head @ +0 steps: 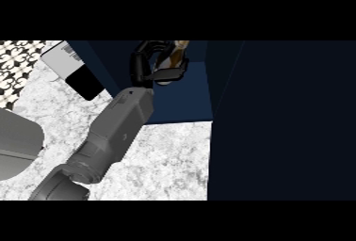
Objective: Pick up the wine, place it into the cabinet and close the cabinet
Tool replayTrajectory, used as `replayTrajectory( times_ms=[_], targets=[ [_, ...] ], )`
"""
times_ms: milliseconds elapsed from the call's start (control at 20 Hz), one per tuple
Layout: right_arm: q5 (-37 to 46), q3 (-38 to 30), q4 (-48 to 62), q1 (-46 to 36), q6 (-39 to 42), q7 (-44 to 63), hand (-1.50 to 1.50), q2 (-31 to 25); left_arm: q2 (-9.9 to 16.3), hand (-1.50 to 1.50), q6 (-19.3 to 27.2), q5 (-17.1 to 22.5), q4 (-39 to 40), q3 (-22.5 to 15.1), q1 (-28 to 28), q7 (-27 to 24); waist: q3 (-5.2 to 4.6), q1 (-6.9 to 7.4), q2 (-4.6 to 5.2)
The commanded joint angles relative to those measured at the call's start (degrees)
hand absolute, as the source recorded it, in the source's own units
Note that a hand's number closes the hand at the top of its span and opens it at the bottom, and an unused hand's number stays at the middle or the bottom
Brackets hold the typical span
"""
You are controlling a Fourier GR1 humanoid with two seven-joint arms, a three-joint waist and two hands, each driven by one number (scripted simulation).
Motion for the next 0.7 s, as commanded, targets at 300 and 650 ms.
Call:
replayTrajectory(
  times_ms=[300,650],
  targets=[
    [0.1,1.0,-1.8,0.9,0.1,-1.6,-1.5,0.6,1.3,-1.5,2.4,-1.6,5.8,1.0,0.2,-0.9,-0.31,-0.48,1.02],
    [-1.9,-0.2,-1.5,-0.4,-0.8,-0.4,-1.5,0.7,0.0,-1.5,5.8,-4.0,7.4,-0.2,0.7,-2.7,-0.34,-0.51,1.05]
  ],
)
